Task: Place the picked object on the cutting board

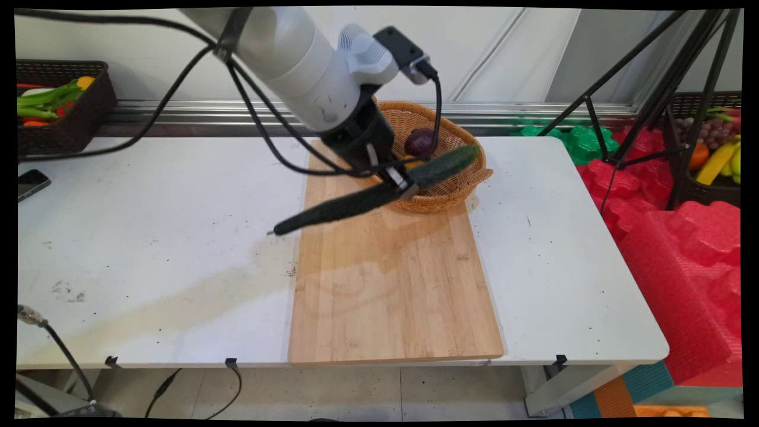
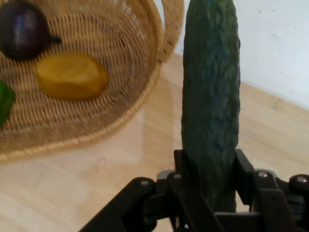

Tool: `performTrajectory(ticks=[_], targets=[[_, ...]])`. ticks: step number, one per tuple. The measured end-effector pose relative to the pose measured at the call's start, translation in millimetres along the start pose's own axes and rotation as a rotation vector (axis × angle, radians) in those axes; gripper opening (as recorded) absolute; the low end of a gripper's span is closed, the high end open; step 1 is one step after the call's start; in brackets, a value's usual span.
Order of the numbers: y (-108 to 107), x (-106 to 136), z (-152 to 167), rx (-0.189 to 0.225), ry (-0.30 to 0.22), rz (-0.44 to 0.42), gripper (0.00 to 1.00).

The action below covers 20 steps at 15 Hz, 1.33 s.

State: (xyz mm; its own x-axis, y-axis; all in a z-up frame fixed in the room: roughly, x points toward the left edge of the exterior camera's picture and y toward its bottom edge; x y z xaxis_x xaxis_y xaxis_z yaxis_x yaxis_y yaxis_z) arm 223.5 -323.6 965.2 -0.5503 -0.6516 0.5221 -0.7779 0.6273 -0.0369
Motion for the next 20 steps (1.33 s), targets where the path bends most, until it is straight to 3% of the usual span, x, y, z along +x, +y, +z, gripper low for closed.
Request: performTrajectory(ticks=[7, 20], targets=[[17, -19, 27, -0.008, -0.045, -0.142, 0.0], [29, -36, 118, -0.012, -0.115, -0.319, 0.0]])
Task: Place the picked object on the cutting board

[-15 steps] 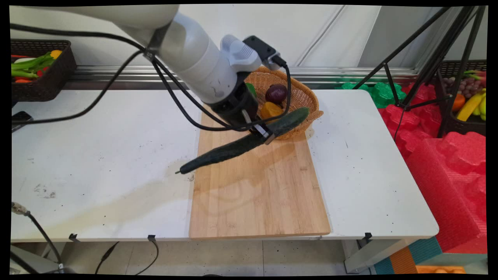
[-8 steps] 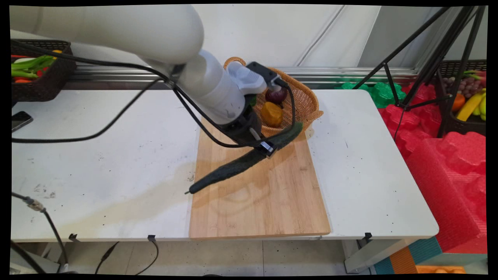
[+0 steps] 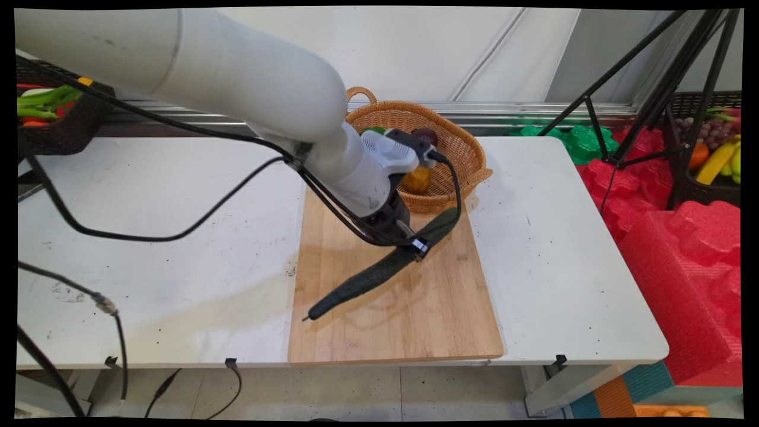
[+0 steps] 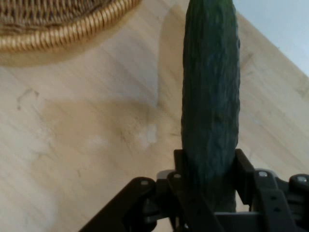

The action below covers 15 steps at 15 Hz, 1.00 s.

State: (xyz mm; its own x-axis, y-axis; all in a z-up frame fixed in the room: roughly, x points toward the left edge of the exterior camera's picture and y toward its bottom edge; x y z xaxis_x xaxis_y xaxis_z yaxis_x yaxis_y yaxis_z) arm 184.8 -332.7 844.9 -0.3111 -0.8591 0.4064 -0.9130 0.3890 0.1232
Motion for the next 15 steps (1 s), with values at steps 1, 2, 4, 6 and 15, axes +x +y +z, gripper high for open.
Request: performTrajectory(ticks=[1, 2, 4, 6, 15], targets=[[0, -1, 6, -0.001, -0.003, -0.009, 0.0], [0, -1, 9, -0.002, -0.003, -0.013, 0.0], [1, -3, 18, -0.003, -0.006, -0.022, 0.0], [2, -4, 26, -0.004, -0.007, -0.027, 0.0], [6, -10, 35, -0.009, -0.002, -0.018, 1.0]])
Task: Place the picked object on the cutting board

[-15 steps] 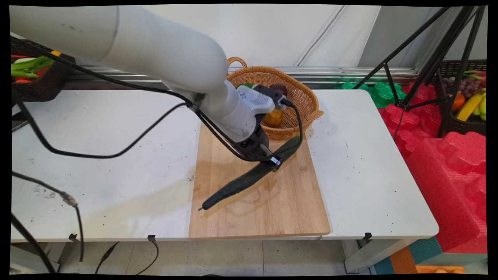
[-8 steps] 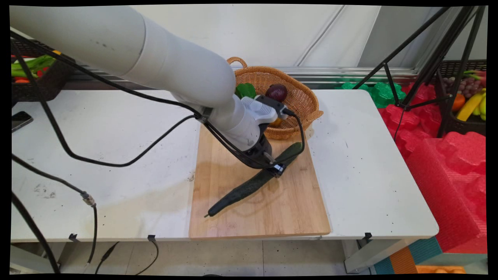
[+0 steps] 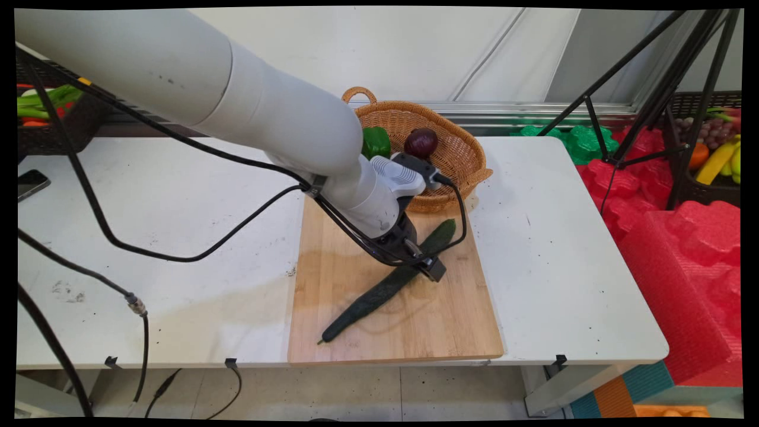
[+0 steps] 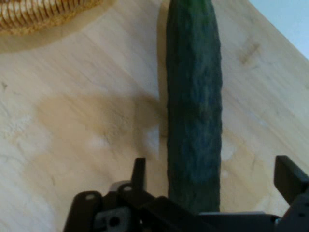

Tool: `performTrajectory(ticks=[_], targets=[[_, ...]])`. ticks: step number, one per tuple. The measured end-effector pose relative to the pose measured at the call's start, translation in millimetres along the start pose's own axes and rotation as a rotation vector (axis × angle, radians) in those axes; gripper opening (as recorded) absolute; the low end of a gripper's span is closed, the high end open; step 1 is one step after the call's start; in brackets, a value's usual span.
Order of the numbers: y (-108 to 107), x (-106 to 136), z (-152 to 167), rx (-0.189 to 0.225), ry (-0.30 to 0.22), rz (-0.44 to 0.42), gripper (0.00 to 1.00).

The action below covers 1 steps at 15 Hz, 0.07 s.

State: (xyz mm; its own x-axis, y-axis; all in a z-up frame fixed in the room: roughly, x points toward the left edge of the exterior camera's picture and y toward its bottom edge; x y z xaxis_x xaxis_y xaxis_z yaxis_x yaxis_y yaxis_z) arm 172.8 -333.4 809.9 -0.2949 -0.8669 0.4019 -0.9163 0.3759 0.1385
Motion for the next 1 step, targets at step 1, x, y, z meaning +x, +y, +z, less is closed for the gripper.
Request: performTrajectory(ticks=[1], targets=[[-0.3, -0.6, -0.7, 0.0, 0.002, 0.004, 1.0]])
